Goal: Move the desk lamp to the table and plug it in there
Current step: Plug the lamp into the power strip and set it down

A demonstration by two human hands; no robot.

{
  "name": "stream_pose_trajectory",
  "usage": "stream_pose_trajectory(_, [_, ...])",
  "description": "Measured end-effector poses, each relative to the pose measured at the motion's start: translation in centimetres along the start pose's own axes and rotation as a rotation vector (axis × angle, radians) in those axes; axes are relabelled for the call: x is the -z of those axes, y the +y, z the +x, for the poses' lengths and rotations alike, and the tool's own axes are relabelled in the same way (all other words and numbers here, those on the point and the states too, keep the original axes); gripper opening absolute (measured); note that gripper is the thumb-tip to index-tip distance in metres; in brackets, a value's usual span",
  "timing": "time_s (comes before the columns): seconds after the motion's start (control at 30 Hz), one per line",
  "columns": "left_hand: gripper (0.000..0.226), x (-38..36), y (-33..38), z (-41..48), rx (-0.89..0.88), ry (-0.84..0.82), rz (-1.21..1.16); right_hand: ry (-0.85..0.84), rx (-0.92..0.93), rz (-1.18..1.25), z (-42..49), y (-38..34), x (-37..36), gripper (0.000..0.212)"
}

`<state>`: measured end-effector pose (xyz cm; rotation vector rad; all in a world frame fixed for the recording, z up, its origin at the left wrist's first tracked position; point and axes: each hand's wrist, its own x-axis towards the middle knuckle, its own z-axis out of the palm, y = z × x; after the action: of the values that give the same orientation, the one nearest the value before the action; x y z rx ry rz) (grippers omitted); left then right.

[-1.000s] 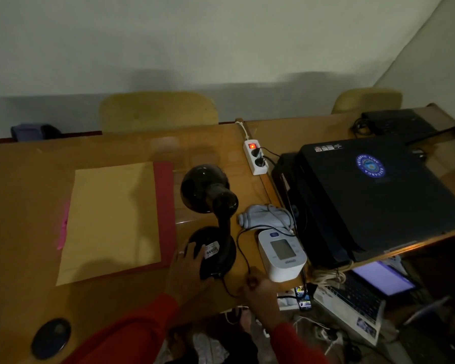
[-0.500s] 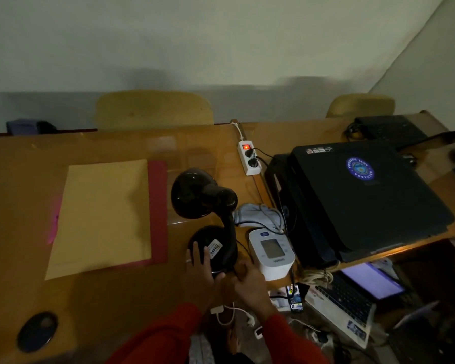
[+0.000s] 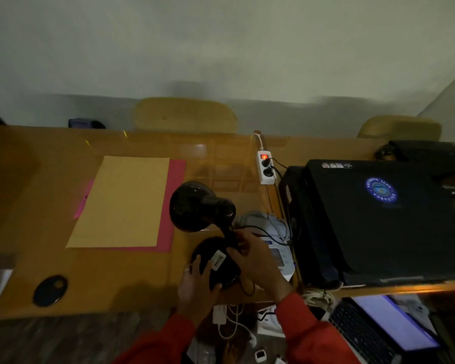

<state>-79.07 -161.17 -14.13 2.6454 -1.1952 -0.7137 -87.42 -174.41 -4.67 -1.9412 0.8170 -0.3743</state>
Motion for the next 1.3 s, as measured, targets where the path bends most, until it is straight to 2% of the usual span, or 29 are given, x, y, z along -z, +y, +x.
stream_pose_trajectory(0.17, [0.064, -0.2, -0.4, -0.8, -0.025, 0.012, -0.036, -0.015, 0.056, -0.029, -0.7, 0.8, 0.1, 0.029])
stream_pose_trajectory(0.27, [0.072, 0.3, -0.6, -0.5, -0.068, 0.043, 0.024, 0.002, 0.040, -0.019, -0.9, 1.3, 0.1, 0.028])
stream_pose_trajectory(0.37, [0.082, 0.5, -1.1, 0.4, -0.109, 0.011, 0.116, -0.055, -0.012, -0.072, -1.1, 2.2, -0.4, 0.029])
stream_pose_trajectory(0.53, [0.087, 0.5, -1.3, 1.3, -0.118, -0.036, 0.229, -0.204, -0.096, -0.208, -2.0, 4.4, -2.2, 0.048])
stream_pose_trajectory(0.6, [0.087, 0.5, -1.3, 1.3, -0.166, -0.019, 0.281, -0.227, -0.116, -0.203, -2.6, 4.9, -2.8, 0.061])
stream_pose_trajectory(0.7, [0.085, 0.4, -1.2, 1.3, -0.251, -0.005, 0.354, -0.226, -0.118, -0.200, -2.9, 5.6, -3.2, 0.064])
stream_pose_trajectory(1.0, [0.082, -0.3, -1.8, 1.5, -0.283, -0.024, 0.157, -0.208, -0.097, -0.213, -3.4, 6.8, -3.6, 0.058])
stream_pose_trajectory(1.3, [0.084, -1.1, -1.9, 1.5, -0.249, 0.011, 0.024, -0.216, -0.085, -0.273, -3.7, 7.4, -4.0, 0.063])
